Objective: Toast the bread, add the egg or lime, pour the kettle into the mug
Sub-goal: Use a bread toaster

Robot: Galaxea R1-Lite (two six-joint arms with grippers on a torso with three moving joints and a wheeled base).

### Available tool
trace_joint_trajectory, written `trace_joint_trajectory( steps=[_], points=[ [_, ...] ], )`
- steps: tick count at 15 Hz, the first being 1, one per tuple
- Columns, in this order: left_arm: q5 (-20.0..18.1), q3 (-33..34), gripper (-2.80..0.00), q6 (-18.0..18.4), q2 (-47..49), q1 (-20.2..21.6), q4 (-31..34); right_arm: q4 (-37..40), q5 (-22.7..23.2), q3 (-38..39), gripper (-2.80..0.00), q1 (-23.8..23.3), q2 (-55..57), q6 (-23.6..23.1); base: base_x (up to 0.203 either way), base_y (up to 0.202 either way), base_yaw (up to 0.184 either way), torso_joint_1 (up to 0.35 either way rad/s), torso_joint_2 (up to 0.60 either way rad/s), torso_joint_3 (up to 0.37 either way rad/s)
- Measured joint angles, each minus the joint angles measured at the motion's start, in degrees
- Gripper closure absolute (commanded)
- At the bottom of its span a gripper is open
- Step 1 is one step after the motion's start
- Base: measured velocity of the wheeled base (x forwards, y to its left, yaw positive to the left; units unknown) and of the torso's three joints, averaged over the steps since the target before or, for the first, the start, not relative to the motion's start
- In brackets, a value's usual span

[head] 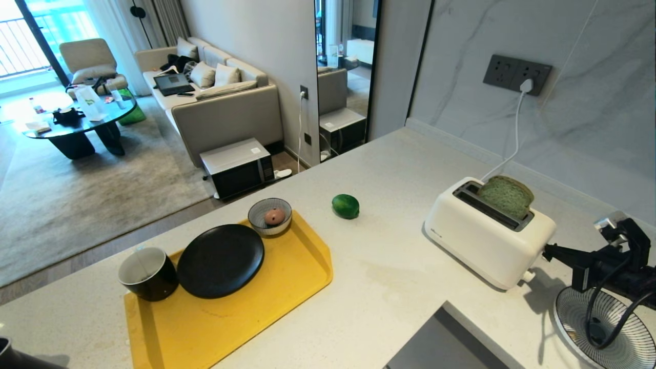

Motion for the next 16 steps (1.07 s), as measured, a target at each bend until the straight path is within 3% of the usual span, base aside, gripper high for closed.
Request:
trace_joint_trajectory(
  steps=[16],
  points=[
    [0.01,0.0,0.0,-0.02,0.0,0.0,0.0,0.11,0.01,-2.21,0.0,-0.06,5.78,0.13,0.0,0.0,0.0,0.0,0.0,0.0]
  ],
)
